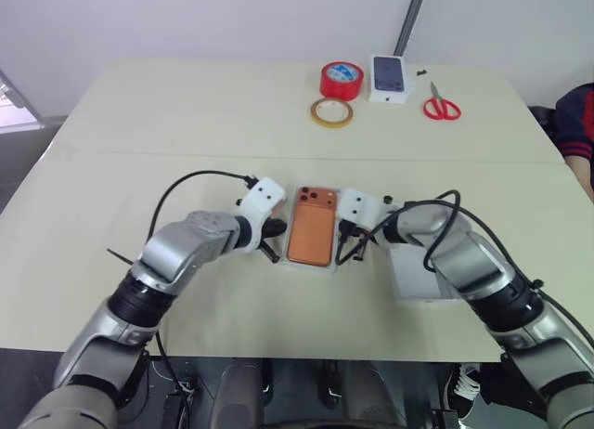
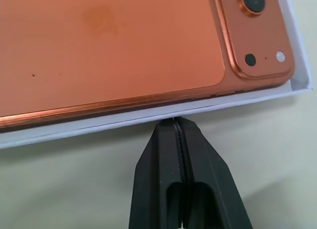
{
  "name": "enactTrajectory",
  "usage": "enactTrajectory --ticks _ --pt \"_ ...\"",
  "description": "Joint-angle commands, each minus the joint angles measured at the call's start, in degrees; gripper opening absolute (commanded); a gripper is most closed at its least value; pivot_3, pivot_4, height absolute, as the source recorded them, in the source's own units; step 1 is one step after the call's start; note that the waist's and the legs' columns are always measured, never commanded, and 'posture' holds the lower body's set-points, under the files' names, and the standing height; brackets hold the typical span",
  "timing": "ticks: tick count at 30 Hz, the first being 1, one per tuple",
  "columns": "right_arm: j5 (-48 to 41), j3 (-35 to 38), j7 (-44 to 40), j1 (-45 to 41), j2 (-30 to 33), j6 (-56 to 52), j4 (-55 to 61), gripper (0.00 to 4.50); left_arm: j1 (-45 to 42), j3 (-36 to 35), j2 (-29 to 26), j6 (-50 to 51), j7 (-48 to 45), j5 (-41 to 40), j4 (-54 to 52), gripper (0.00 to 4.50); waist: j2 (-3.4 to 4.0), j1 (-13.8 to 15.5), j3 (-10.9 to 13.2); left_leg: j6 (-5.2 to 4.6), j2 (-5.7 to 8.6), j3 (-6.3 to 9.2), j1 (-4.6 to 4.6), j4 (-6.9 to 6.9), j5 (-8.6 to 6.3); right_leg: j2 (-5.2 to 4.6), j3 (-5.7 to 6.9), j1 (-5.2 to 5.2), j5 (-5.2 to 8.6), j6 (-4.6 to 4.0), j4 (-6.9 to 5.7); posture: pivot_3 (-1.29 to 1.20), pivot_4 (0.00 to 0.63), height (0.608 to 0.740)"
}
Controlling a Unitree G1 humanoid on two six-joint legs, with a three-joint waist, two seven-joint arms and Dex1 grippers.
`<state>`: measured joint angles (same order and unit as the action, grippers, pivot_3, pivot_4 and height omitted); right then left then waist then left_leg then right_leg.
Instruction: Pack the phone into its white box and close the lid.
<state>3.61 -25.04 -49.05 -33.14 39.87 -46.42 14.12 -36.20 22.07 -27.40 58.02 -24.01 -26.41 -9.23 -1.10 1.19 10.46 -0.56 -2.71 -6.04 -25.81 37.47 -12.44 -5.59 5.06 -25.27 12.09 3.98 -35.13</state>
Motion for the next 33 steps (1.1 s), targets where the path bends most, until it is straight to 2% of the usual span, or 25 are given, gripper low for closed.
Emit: enactTrajectory --ticks 1,4,9,16,25,30,33 --pt "-0.6 2.5 -0.7 1.2 2.0 -0.9 4.2 0.00 -2.4 4.3 4.7 -0.3 -4.6 0.2 -0.7 0.03 0.00 0.5 0.0 0.00 0.00 0.00 0.00 0.01 0.00 0.00 0.00 0.00 0.00 0.00 -0.01 0.00 0.150 0.736" --pt "-0.9 3.9 -1.0 2.5 4.0 -1.7 5.1 0.00 -3.8 5.6 7.9 -0.2 -5.8 1.8 0.9 0.03 0.00 1.1 0.0 -0.01 0.00 0.00 0.00 0.07 0.00 0.01 0.00 0.01 0.00 0.00 -0.02 0.00 0.150 0.736" --pt "-2.0 8.6 -2.6 7.7 10.1 -2.4 7.5 0.00 -7.6 9.1 16.6 -2.5 -8.1 5.3 8.2 0.03 0.04 1.9 0.0 -0.33 0.00 0.08 -0.22 0.52 -0.21 0.00 0.06 0.09 0.05 0.06 -0.02 0.00 0.150 0.736" --pt "-1.7 11.8 -2.2 13.1 13.1 -1.9 7.0 0.00 -9.2 8.7 21.7 -4.2 -10.7 9.1 14.4 0.03 0.05 2.0 0.0 -0.53 0.04 0.09 -0.39 0.77 -0.33 -0.08 0.07 0.09 0.04 0.07 0.01 0.00 0.150 0.736" --pt "-1.6 13.6 -2.4 13.4 13.8 -1.2 5.9 0.00 -8.8 6.4 21.8 -4.3 -12.0 11.5 14.8 0.03 0.05 2.1 0.0 -0.53 0.04 0.09 -0.39 0.78 -0.33 -0.08 0.08 0.09 0.04 0.07 0.01 0.00 0.150 0.736" --pt "-2.4 16.5 -4.6 13.3 17.4 0.6 5.6 0.00 -8.4 2.3 19.1 -3.0 -11.8 11.2 12.1 0.03 0.06 1.9 0.0 -0.54 0.04 0.08 -0.45 0.78 -0.33 -0.08 0.07 0.03 0.04 0.08 -0.01 0.00 0.150 0.736" --pt "-5.3 20.1 -7.4 13.0 20.4 -0.2 6.3 0.00 -7.5 -1.5 15.5 -1.5 -12.3 10.0 8.3 0.03 0.09 1.1 0.0 -0.54 0.03 0.08 -0.50 0.78 -0.32 -0.06 0.07 -0.06 0.03 0.09 -0.09 0.00 0.150 0.736"
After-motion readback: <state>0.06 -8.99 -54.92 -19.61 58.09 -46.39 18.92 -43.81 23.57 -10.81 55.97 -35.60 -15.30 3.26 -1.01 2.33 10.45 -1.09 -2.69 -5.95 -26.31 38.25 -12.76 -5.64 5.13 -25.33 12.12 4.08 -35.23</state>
